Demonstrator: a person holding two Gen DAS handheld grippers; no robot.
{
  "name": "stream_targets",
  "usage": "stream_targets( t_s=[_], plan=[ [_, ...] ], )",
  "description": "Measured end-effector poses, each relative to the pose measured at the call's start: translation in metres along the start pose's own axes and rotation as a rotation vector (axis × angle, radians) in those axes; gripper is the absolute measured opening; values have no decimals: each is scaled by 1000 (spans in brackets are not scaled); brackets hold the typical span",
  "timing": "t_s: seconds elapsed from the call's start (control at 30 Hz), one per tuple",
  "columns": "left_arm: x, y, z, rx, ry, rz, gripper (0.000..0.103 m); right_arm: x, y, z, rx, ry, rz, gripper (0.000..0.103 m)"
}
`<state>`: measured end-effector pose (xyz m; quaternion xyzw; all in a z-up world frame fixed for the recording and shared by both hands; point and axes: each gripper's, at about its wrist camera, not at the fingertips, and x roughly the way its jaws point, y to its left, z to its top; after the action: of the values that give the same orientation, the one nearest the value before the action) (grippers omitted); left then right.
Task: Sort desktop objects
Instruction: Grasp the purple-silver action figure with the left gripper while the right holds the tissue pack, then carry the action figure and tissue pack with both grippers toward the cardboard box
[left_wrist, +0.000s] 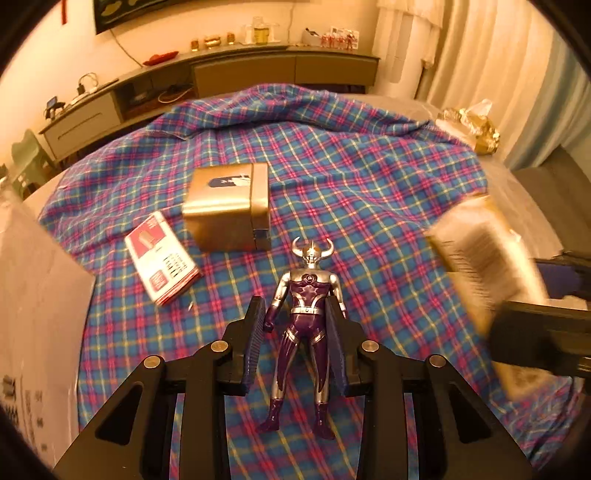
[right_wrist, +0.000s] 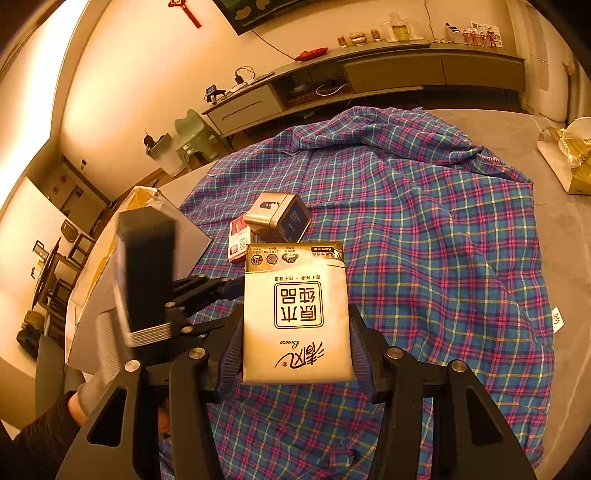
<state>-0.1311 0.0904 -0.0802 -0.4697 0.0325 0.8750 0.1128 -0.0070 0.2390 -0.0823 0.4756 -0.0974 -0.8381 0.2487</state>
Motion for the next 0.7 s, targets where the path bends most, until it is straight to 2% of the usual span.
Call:
stream_targets(
  t_s=[0.37,0.7],
  plan=[
    [-69,18,-22,-61,-40,77,33,7,28,-12,-74,10,-56,53],
    [-127,44,-52,-113,-81,66,33,7,83,-38,-172,15,-95,53]
  ],
)
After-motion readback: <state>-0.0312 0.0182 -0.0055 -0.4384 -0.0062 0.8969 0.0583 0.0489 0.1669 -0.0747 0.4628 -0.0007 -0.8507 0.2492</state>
